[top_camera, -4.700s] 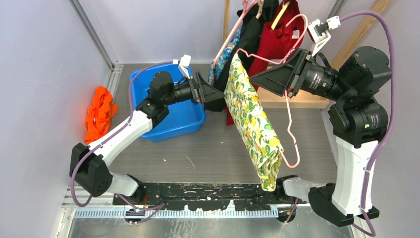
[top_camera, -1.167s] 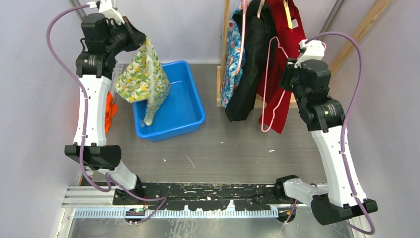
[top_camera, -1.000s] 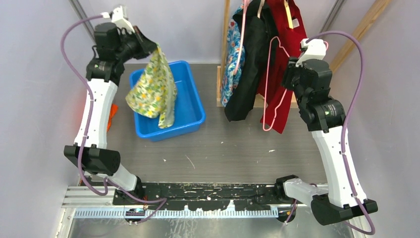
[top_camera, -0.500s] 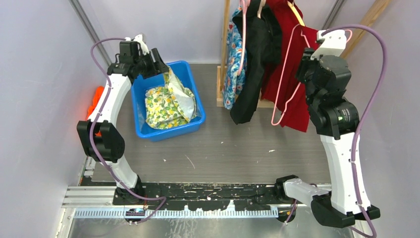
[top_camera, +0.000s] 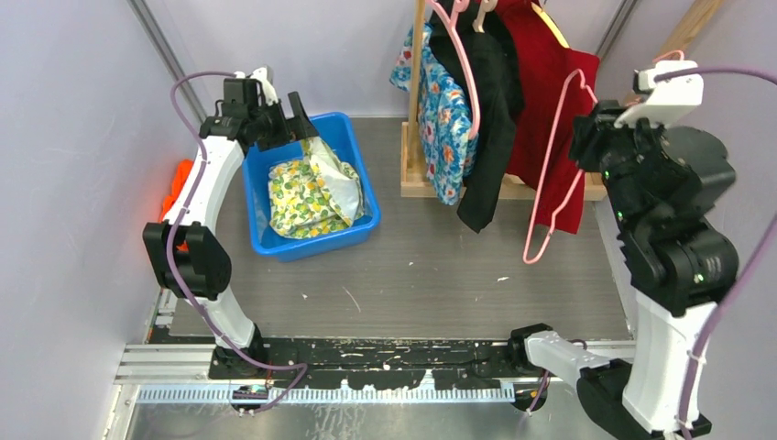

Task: Remove the skirt from the hanger
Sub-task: Place the skirt in the bin.

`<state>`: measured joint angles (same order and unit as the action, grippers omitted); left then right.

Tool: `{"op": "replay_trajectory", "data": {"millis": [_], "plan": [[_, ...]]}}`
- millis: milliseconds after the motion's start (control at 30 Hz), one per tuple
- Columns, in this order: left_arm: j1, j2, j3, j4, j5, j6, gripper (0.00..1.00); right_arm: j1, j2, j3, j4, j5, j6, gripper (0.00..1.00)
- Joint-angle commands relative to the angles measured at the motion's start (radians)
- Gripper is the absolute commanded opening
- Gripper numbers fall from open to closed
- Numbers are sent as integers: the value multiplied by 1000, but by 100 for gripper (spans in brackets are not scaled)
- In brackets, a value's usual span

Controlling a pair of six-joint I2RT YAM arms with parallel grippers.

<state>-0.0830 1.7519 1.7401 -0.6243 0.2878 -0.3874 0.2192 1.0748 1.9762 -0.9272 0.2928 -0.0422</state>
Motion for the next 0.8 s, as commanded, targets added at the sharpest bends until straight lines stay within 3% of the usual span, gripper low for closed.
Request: {"op": "replay_trajectory", "data": {"millis": [0,367,567,767], "plan": [[5,-63,-8,2,6,10,99,-4,-50,62,-64,-25,12,1],[-9,-145,49,-151,-273,115,100,-5,-49,7,-46,135,-134,1],[-9,-154,-60,-91,-192,44,99,-4,-43,-58,71,266,-271,1],[-9,-146,-44,-89,-153,35,99,-5,-18,-57,133,290,-349,1]]}}
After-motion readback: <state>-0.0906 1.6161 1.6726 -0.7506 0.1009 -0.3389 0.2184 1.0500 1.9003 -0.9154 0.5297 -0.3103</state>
